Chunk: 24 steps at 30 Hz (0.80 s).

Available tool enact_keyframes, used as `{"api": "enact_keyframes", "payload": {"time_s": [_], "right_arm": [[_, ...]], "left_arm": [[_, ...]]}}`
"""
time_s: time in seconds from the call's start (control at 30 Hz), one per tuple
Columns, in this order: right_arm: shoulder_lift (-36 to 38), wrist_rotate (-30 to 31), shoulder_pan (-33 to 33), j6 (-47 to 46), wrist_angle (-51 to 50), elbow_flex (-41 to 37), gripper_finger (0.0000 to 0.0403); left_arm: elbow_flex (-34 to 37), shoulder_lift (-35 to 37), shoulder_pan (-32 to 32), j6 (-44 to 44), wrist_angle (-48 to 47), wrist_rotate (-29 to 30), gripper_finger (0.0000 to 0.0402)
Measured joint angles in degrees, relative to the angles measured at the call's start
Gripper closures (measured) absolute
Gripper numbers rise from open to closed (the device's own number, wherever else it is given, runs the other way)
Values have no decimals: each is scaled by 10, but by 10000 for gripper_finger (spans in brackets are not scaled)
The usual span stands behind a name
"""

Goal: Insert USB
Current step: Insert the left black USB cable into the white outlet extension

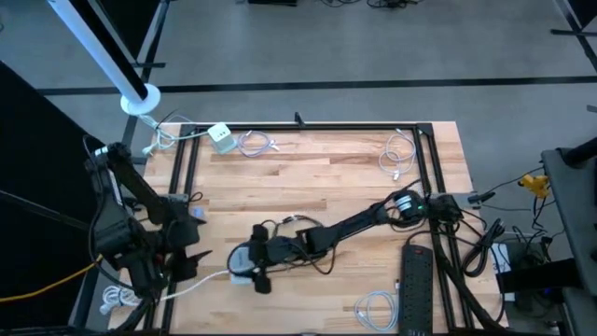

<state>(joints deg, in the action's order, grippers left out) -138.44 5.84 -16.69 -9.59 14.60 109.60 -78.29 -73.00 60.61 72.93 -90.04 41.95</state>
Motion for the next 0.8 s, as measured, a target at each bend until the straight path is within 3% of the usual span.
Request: {"api": "enact_keyframes", "payload": {"time_s": [0.27,0.33,0.47,0.8], "right_arm": [[-145,10,-20,-4,-93,250,109],[-158,12,-22,-8,-42,243,109],[-156,17,-24,-42,-85,239,109],[-155,-7,-28,2,-99,242,109]], "left_arm": [[0,16,-1,-10,0,27,52],[0,20,-1,-19,0,36,52],[0,29,-5,-38,0,56,52],[1,33,-33,-89,0,85,52]]}}
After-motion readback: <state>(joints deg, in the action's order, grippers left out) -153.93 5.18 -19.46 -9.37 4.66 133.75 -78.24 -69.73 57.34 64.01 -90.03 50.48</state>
